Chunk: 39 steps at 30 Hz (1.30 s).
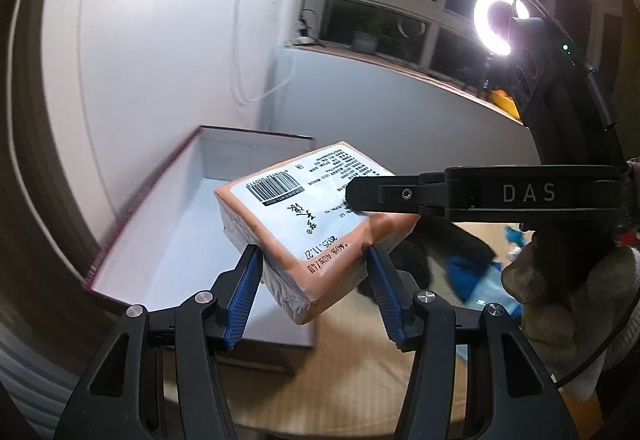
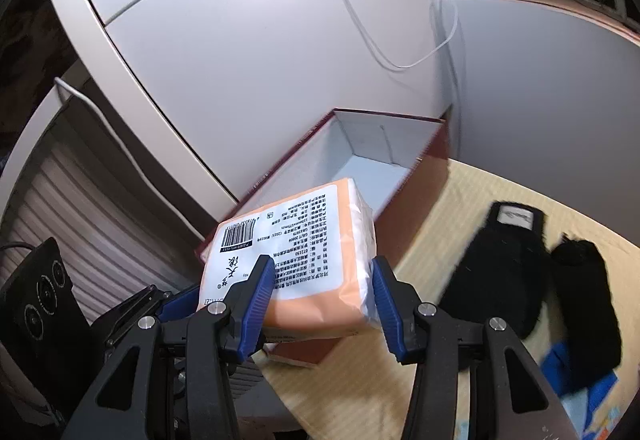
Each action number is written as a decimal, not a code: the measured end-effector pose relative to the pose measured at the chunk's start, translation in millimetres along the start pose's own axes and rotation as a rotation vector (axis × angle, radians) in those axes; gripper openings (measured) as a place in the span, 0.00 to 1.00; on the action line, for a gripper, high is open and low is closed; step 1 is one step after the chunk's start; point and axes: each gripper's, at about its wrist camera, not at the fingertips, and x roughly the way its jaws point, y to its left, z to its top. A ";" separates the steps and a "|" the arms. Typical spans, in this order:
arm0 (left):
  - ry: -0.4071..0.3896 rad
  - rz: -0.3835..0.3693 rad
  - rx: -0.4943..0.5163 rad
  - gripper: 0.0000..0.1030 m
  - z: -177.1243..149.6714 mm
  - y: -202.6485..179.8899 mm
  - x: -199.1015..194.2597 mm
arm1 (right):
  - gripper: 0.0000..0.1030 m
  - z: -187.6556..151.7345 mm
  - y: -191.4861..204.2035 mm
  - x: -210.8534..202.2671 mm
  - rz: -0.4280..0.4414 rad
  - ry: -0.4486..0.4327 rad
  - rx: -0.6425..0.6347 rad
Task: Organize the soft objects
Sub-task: 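Carry the box with the left gripper into the shoebox and release, then grasp the cotton-ball bag with the left gripper while the right grasps the hand-cream tube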
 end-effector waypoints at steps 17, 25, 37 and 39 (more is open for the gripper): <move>0.023 0.134 -0.038 0.52 0.8 38.0 19.5 | 0.46 9.4 16.0 54.3 -0.002 0.012 -0.018; 0.005 0.127 -0.035 0.52 -1.4 31.5 6.6 | 0.56 2.6 4.3 24.1 -0.028 -0.034 -0.006; 0.004 0.027 0.007 0.65 -10.1 -6.2 -4.4 | 0.62 -41.5 -39.5 -57.9 -0.099 -0.103 0.041; 0.012 0.006 0.030 0.65 -13.4 -17.0 -3.7 | 0.62 -58.1 -52.5 -77.7 -0.133 -0.115 0.051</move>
